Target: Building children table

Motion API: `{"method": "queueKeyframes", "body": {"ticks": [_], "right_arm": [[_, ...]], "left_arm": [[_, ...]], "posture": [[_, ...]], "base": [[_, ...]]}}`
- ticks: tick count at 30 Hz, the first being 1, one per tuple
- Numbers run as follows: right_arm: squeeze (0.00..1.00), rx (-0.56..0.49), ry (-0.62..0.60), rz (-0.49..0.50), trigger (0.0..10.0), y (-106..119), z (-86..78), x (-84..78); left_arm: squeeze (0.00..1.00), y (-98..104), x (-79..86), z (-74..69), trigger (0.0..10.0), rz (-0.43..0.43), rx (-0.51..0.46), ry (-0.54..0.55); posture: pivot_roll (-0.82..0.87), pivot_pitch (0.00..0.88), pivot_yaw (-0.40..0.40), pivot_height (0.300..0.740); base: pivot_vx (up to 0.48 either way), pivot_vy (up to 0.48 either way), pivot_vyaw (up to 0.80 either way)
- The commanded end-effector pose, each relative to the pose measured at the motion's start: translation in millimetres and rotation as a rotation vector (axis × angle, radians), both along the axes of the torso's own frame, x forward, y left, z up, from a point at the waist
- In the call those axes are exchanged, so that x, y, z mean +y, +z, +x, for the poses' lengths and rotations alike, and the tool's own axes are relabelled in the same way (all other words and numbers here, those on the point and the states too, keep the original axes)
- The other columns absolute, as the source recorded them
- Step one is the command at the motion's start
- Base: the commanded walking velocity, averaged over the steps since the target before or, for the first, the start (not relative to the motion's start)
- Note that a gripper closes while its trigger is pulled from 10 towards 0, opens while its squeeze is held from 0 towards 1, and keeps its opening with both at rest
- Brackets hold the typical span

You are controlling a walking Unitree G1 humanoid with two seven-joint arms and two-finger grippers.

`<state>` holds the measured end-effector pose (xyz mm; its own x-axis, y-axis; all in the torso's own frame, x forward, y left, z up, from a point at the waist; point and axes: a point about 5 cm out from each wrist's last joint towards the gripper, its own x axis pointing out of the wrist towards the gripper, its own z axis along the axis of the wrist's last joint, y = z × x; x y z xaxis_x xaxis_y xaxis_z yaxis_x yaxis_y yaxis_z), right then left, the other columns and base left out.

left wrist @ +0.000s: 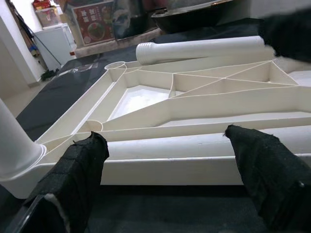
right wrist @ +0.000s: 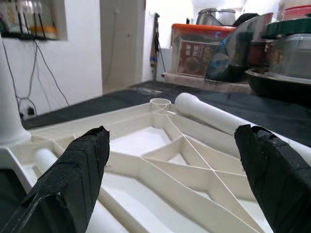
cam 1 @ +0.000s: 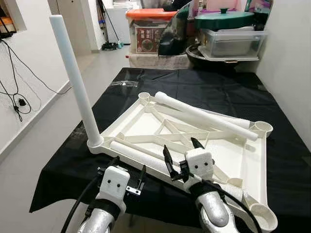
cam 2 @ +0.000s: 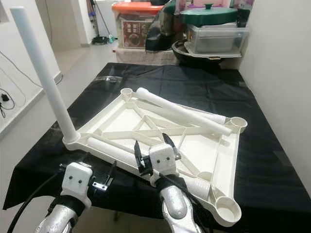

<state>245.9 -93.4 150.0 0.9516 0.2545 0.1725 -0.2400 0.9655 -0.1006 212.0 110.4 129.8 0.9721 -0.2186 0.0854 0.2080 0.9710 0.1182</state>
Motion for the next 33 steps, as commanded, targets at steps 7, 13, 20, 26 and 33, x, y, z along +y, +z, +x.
{"method": "queueKeyframes", "body": {"ticks": [7, 13, 20, 26, 33], "right_arm": [[0.00, -0.029, -0.073, 0.058, 10.0, 10, 15.1, -17.6], [0.00, -0.023, -0.095, 0.057, 10.0, 7, 17.7, -23.1], [0.00, -0.015, -0.074, 0.066, 10.0, 7, 16.5, -19.1], [0.00, -0.022, -0.078, 0.071, 10.0, 9, 18.9, -20.0], [0.00, -0.024, -0.095, 0.074, 10.0, 11, 23.4, -23.5]], "left_arm": [[0.00, -9, -0.7, -0.8, 10.0, 0.055, 0.048, -0.017], [0.00, -9, -1.8, -0.2, 10.0, 0.060, 0.051, -0.022], [0.00, -8, -1.2, -0.4, 10.0, 0.057, 0.048, -0.014], [0.00, -8, 0.0, 0.0, 10.0, 0.046, 0.050, -0.007], [0.00, -8, 0.8, -0.1, 10.0, 0.038, 0.050, -0.002]], "posture": [[0.04, 0.000, 0.005, 0.740], [0.05, 0.000, 0.005, 0.740], [0.05, 0.000, 0.005, 0.740], [0.05, 0.000, 0.003, 0.740], [0.05, 0.000, -0.001, 0.740]], "base": [[-0.071, 0.000, 0.00], [-0.369, 0.000, 0.00], [-0.221, 0.000, 0.00], [0.000, 0.000, 0.00], [0.000, 0.000, 0.00]]}}
